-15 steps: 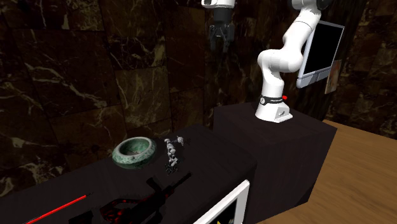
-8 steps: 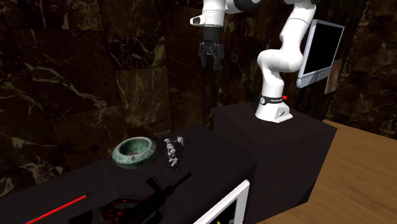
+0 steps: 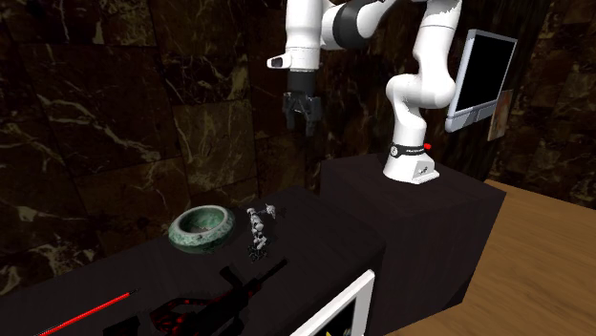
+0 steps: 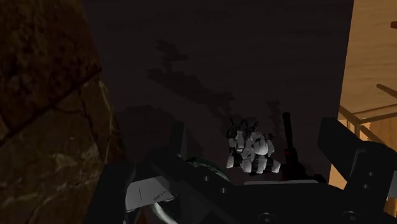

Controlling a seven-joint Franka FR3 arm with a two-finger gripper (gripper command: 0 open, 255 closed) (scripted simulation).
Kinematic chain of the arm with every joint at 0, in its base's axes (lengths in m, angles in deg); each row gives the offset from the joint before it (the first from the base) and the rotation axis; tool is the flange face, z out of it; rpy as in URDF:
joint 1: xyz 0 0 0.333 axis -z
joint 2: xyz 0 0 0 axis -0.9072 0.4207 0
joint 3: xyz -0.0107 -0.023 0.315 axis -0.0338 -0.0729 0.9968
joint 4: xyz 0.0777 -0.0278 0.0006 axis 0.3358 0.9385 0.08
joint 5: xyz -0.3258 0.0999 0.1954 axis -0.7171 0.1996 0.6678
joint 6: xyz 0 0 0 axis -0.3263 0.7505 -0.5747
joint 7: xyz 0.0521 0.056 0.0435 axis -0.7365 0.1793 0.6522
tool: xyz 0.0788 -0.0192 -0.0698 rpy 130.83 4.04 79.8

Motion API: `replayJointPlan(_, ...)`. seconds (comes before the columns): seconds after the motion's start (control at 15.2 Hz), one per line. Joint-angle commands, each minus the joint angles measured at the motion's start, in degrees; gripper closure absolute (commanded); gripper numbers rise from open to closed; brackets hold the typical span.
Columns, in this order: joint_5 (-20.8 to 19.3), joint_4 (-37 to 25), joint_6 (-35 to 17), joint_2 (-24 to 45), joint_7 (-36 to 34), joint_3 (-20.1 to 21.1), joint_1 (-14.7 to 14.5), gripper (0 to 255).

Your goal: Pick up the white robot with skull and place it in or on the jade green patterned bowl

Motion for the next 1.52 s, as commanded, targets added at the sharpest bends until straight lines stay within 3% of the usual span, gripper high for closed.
replayJointPlan(0.0,0.3,-1.6,-3.1,4.6,0.1,0.4,-0.4,0)
replayJointPlan(0.86,1.0,-18.6,-14.5,32.6,0.6,2.6,-2.9,0)
replayJointPlan(1.45,0.6,-19.7,-19.0,38.2,0.4,2.4,-3.4,0)
